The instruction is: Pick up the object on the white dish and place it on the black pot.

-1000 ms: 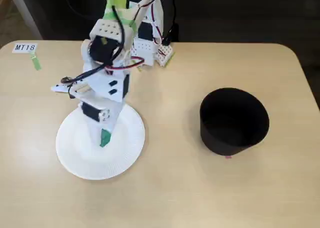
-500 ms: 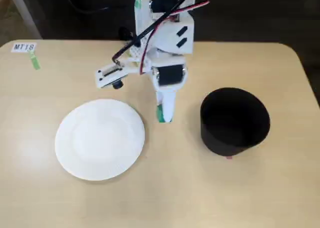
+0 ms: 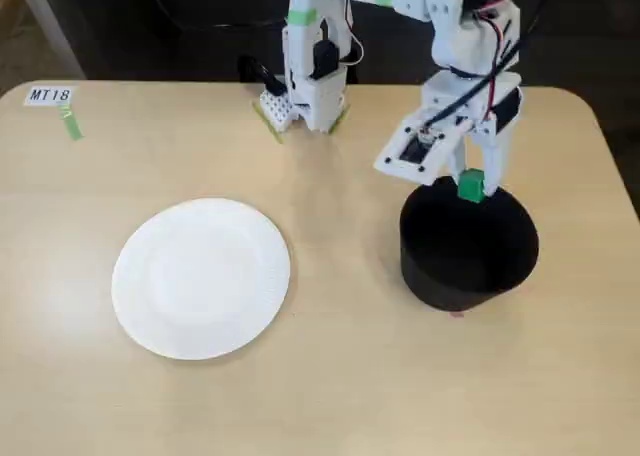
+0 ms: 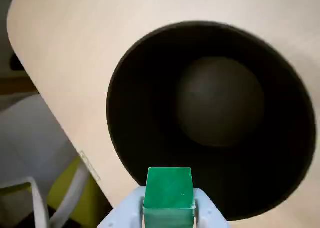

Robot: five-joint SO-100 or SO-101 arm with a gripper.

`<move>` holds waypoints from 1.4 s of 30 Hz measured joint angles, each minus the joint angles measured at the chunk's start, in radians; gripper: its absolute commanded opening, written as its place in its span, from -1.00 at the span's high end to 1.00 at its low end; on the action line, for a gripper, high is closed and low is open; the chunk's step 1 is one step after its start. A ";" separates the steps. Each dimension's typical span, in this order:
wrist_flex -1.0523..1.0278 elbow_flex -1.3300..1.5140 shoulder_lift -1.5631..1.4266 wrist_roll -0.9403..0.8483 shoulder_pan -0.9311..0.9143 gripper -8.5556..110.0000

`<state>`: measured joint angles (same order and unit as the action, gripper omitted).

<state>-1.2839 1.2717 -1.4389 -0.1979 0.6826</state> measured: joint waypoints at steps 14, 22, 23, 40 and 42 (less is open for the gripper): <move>0.144 0.000 0.264 -0.089 -0.067 0.86; 0.147 0.000 0.287 -0.100 -0.089 0.55; 0.147 0.000 0.290 -0.104 -0.097 0.45; 0.081 -0.026 0.193 0.008 -0.172 0.86; 0.055 -0.026 0.107 0.054 -0.212 0.86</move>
<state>-1.2287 1.2456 -1.3315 -0.1442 0.4709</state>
